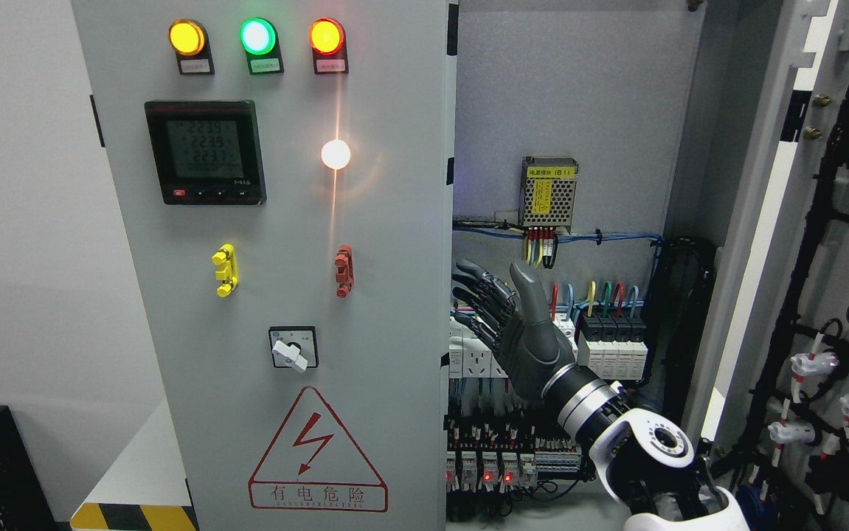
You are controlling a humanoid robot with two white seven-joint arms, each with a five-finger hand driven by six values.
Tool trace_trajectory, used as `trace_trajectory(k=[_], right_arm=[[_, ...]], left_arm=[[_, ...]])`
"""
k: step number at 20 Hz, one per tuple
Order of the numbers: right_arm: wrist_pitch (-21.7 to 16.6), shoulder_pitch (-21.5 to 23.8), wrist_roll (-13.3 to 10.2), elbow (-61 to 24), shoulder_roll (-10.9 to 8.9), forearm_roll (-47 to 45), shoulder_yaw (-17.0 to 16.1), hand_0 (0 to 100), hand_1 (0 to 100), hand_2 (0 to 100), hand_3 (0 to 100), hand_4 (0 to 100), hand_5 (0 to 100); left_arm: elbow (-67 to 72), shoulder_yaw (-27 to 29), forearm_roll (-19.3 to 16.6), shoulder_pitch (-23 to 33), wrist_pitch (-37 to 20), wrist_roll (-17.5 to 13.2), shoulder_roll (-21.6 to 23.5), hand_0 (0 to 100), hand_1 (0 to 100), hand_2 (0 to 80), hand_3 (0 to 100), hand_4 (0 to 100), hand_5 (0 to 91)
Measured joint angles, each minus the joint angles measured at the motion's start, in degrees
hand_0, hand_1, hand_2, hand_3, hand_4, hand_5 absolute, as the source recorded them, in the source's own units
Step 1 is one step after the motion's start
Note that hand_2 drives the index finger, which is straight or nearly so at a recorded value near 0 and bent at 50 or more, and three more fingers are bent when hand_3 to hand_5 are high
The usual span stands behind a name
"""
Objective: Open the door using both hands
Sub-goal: 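Move the right hand to the inner edge of the indicator-light door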
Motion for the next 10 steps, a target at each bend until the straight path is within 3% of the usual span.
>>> trace_trajectory(k=[4,8,10], right_arm=[[0.00,-0.10,1.28,0.26,-0.02,-0.53,-0.28,0,0,0,0,0,0],[0.04,-0.29,5.41,0.45,-0.02,-0.90,-0.44,0,0,0,0,0,0],[0.06,-0.39,6.41,0.53,-0.03,-1.01,-0.52,0,0,0,0,0,0]], left_arm=[[0.14,0.01,0.00,0.06,0.03,-0.03,-0.31,0,0,0.0,0,0,0.0],[-0.35,0.00,0.03,0.02,0.04,-0.02,-0.52,0,0,0.0,0,0,0.0],[-0.57,-0.02,0.04,-0.04,0.04,-0.03,-0.60,0,0,0.0,0,0,0.0]])
